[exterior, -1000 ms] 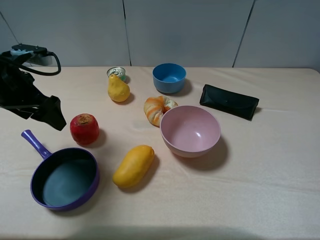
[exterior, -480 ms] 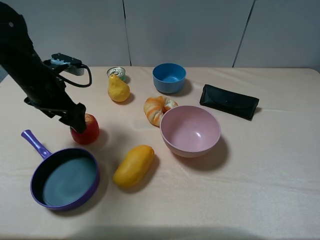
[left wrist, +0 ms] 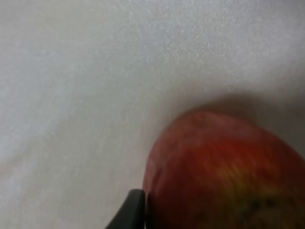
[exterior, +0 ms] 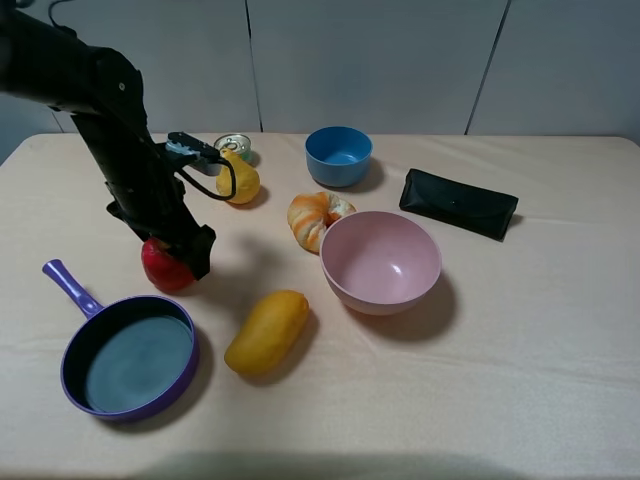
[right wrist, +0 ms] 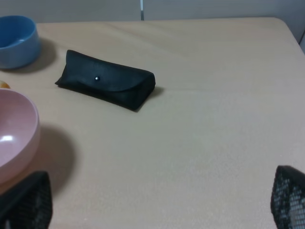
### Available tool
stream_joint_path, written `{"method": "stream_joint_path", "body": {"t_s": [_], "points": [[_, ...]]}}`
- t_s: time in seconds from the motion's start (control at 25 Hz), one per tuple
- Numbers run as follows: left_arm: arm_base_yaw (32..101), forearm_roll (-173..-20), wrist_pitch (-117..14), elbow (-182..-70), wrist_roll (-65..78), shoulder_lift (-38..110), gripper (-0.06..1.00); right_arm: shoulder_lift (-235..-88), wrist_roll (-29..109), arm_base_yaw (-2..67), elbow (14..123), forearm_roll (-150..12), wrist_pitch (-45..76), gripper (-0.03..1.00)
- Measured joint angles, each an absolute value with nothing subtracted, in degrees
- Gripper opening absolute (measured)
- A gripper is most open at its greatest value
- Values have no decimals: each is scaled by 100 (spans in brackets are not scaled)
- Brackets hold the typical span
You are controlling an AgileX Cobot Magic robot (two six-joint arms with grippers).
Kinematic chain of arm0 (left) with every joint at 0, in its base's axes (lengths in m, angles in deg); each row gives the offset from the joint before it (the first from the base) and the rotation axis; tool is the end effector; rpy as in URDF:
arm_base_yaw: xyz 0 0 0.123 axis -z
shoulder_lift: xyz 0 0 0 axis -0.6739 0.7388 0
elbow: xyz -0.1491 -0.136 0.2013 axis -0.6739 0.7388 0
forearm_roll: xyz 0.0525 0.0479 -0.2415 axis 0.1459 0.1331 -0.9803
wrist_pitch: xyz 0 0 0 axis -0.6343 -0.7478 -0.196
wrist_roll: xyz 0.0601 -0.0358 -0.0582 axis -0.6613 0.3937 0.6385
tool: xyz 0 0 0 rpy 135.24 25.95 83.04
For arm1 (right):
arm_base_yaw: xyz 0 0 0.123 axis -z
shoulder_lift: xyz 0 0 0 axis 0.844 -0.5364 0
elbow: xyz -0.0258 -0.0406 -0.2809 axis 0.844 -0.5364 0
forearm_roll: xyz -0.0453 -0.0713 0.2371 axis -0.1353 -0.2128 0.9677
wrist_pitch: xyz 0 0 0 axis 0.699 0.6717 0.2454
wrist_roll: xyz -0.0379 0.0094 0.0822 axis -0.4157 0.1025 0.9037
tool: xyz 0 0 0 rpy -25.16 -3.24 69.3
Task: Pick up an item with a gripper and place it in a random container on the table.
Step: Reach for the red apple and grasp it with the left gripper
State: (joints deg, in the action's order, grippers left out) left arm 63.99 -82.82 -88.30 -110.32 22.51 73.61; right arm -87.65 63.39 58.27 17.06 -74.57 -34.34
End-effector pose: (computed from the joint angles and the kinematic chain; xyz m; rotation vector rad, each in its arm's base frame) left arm 0.3250 -0.1289 0.1321 1.0211 2.8279 -0.0064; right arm -0.0046 0.0030 0.2796 0.0249 2.0060 0.0455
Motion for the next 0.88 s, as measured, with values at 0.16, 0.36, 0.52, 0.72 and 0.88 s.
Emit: {"method": "stream_joint_path", "body": {"t_s": [0.16, 0.36, 0.52, 0.72, 0.88], "points": [[6524, -8033, -8781, -11037, 2526, 7559, 96, -8765, 6339, 5827, 1706, -7457, -3434, 69], [6549, -7917, -8744, -11037, 2599, 7774, 96, -8765, 6339, 5827, 1706, -7457, -3434, 69], [6549, -7888, -8732, -11037, 2613, 7880, 96, -8765, 6339, 5827, 1706, -7457, -3434, 69], [6549, -7869, -8688, -11037, 2618, 7885, 94, -8765, 6339, 5827, 1706, -7457, -3434, 69], [6549, -7838, -8688, -11037, 2618, 7885, 82, -8765, 6339, 5827, 1706, -7457, -3434, 69]]}}
